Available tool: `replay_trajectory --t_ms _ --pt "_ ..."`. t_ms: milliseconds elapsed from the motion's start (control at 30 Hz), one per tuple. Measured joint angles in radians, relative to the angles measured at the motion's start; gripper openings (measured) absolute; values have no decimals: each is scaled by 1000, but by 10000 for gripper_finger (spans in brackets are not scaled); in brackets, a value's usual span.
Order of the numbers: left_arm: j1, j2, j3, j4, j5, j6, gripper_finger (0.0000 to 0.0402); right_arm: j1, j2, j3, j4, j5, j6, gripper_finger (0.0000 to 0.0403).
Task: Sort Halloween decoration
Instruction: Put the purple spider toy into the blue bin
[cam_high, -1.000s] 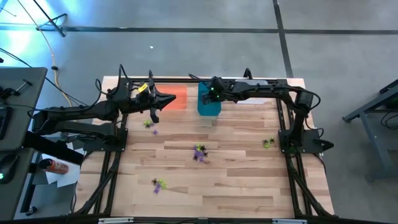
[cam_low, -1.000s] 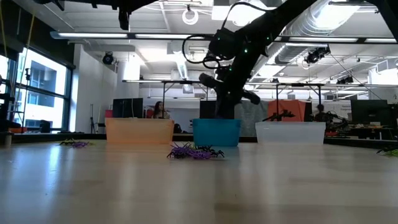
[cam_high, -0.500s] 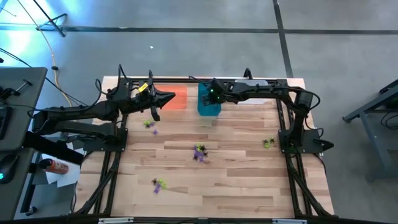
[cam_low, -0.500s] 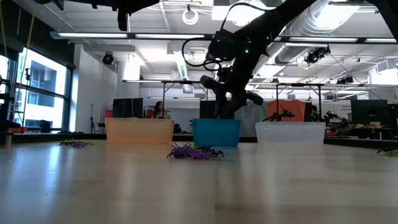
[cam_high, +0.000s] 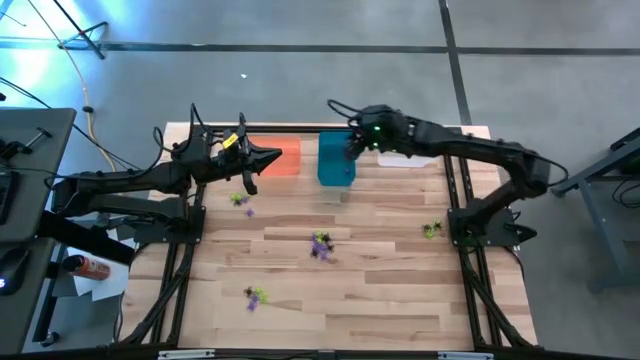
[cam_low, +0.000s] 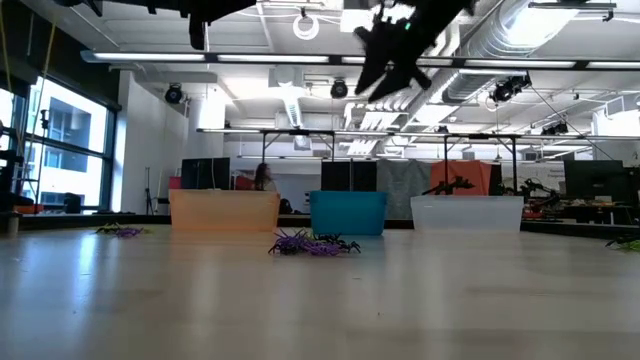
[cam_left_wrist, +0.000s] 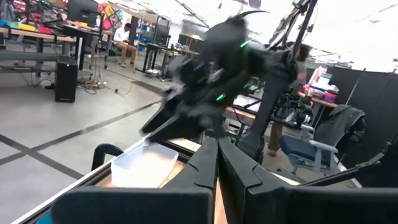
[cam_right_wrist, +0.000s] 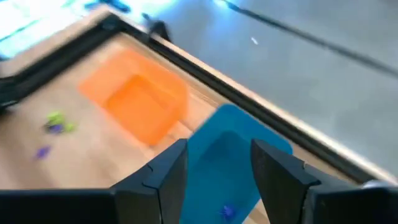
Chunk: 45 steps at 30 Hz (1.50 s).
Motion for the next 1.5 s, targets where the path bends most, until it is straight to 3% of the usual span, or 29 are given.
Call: replay_trajectory --t_ms 133,333,633,933,1133,1500 --pt "0 0 0 0 5 0 1 56 -109 -20 -5 -57 -73 172" --pt "0 0 0 0 33 0 1 180 -306 -169 42 -105 -65 172" --pt "0 0 0 0 36 0 3 343 -552 -416 408 -110 -40 170" --pt "0 0 0 -3 32 -1 3 354 -553 -442 464 -147 -177 119" --pt "0 0 0 -19 32 -2 3 355 -527 -442 487 -179 -157 13" --pt "0 0 0 -55 32 -1 3 355 -467 -442 606 -182 -203 6"
